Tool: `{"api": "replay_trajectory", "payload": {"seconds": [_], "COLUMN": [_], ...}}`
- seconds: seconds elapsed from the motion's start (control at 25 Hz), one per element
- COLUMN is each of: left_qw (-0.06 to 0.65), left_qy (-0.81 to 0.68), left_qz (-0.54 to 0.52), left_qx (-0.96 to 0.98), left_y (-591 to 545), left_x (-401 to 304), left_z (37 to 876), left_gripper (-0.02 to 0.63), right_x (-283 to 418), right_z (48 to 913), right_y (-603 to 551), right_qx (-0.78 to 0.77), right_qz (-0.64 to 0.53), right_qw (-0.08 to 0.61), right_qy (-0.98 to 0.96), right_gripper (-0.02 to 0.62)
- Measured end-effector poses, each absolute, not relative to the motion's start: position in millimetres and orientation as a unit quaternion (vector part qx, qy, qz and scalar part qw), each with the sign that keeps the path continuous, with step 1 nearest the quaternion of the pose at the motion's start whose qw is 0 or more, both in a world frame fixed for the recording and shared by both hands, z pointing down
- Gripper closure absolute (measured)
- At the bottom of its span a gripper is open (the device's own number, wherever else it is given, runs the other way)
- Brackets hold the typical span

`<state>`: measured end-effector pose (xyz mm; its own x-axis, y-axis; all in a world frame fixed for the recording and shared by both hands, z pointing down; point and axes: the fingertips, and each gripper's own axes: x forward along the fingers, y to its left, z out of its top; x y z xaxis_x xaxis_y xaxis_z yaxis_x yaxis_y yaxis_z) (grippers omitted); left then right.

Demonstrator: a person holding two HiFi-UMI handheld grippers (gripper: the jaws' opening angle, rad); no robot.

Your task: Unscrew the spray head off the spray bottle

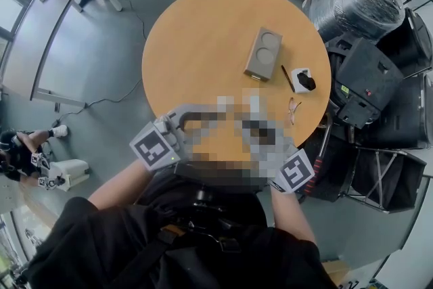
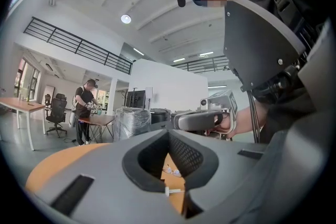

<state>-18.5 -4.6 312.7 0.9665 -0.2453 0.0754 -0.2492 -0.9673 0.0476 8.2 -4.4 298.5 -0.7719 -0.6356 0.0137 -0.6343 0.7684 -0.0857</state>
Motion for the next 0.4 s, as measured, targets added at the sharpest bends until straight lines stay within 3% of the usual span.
{"api": "replay_trajectory", "payload": {"seconds": [0.4], "left_qw": [0.040], "left_qy": [-0.115], "left_qz": [0.024], "left_qx": [0.992], "left_y": [1.8], "left_x": [-12.5], "left_z": [312.9], "left_gripper": [0.584], "right_x": [8.9], "right_z": [306.9], "right_y": [-2.6], "right_qx": [-0.337], "right_qz": [-0.049], "right_qw": [0.001], "right_qy": [0.940], "right_gripper": [0.586]}}
